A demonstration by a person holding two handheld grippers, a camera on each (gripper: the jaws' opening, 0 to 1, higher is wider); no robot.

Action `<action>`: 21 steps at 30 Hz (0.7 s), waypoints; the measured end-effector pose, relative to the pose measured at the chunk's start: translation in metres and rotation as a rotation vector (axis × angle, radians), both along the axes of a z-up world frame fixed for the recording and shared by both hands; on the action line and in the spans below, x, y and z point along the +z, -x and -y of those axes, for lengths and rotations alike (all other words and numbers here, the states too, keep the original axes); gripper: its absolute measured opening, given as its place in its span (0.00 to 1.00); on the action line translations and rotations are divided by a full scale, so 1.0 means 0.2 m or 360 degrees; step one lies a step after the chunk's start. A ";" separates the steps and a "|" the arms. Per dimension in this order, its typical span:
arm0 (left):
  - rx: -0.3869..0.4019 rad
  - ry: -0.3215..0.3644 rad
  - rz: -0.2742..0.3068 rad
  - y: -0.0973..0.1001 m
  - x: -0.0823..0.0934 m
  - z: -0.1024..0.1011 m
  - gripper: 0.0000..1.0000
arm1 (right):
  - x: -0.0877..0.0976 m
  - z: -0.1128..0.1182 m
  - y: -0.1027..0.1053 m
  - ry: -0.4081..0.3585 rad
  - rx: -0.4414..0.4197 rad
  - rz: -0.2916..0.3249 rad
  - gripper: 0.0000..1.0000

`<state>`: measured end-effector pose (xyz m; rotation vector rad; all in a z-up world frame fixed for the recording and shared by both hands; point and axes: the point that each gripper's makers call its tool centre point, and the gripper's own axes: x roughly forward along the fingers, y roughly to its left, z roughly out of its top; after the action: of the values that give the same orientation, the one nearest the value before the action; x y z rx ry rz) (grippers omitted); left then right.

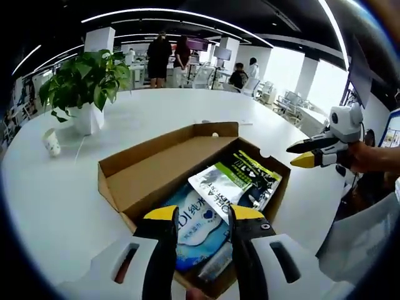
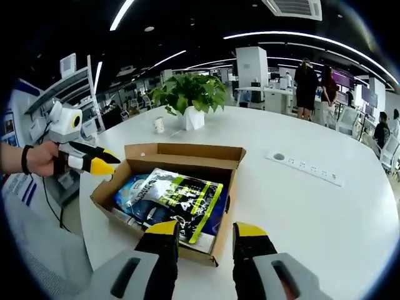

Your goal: Operate the shoe box by opening the lid, removing the specified soft item, and placing it in the target area until the item is outside and the box remains undamaged.

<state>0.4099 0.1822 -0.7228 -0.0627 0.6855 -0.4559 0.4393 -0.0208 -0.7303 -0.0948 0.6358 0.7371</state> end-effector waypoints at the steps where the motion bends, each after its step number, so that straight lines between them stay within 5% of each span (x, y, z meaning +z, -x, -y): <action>1: 0.0002 0.0003 0.0000 0.00 0.00 0.00 0.32 | 0.00 0.00 0.00 -0.0006 -0.0001 0.0000 0.31; 21: 0.0008 0.0036 -0.0062 0.02 -0.08 0.05 0.32 | -0.04 -0.06 -0.03 -0.0089 -0.0007 -0.0032 0.30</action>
<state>0.4062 0.1713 -0.7382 -0.0947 0.7186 -0.4583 0.4452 -0.0093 -0.7386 -0.0345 0.6338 0.7522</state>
